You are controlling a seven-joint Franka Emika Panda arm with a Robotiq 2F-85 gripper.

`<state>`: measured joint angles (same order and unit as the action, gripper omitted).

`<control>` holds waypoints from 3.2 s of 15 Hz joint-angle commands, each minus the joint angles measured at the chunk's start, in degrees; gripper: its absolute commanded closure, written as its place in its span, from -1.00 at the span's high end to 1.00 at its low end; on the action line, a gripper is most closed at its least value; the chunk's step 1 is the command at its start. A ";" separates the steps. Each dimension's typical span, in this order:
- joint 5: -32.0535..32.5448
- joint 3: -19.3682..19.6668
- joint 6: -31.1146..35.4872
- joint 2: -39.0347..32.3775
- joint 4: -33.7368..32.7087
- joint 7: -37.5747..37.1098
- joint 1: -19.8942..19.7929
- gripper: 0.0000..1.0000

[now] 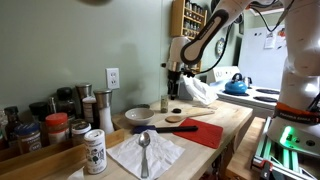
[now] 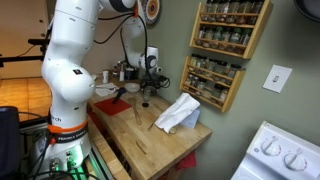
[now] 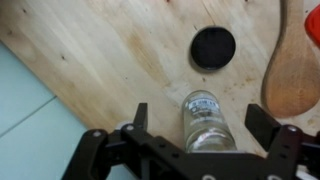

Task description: Remove the lid of the spice bottle near the wooden cooking spoon and put it on the countertop next to the spice bottle, pick up the spice bottle and put it on top of the lid

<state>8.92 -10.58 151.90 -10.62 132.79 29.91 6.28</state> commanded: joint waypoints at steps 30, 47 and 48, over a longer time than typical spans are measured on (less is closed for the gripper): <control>-3.87 -3.62 -6.37 -3.29 -6.26 5.91 -0.20 -0.43; -9.18 0.26 -12.89 6.58 2.72 5.04 -0.49 -0.43; -9.72 0.43 -12.08 6.62 3.15 4.93 -0.53 -0.43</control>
<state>1.14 -10.71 137.27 -5.17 133.48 35.14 5.77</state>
